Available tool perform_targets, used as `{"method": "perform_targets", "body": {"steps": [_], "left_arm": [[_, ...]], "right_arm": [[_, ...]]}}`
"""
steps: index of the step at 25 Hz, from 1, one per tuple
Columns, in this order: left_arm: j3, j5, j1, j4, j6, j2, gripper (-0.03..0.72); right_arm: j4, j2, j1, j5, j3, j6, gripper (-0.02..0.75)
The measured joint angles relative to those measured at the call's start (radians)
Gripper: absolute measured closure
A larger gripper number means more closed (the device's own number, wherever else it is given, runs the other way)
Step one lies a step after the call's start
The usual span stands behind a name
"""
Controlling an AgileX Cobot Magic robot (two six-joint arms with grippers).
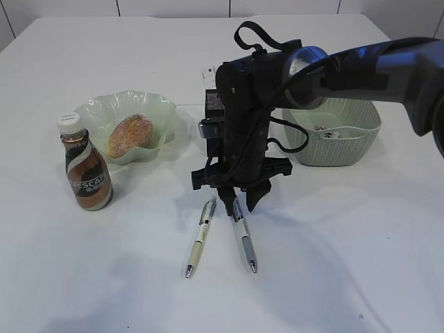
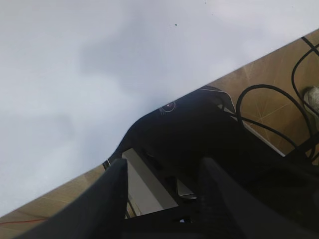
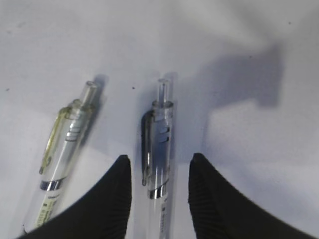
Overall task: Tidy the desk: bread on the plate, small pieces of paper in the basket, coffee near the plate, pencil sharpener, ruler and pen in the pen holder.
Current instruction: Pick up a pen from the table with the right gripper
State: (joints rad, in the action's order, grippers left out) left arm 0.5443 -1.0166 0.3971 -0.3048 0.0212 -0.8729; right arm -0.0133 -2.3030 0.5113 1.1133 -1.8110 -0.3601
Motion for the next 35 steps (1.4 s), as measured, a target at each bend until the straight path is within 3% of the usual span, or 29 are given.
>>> {"method": "perform_targets", "body": {"steps": [35], "left_arm": [[0.000, 0.055, 0.000, 0.000, 0.000, 0.000, 0.360]], "right_arm": [[0.027, 0.000, 0.017, 0.030, 0.000, 0.036, 0.421]]}}
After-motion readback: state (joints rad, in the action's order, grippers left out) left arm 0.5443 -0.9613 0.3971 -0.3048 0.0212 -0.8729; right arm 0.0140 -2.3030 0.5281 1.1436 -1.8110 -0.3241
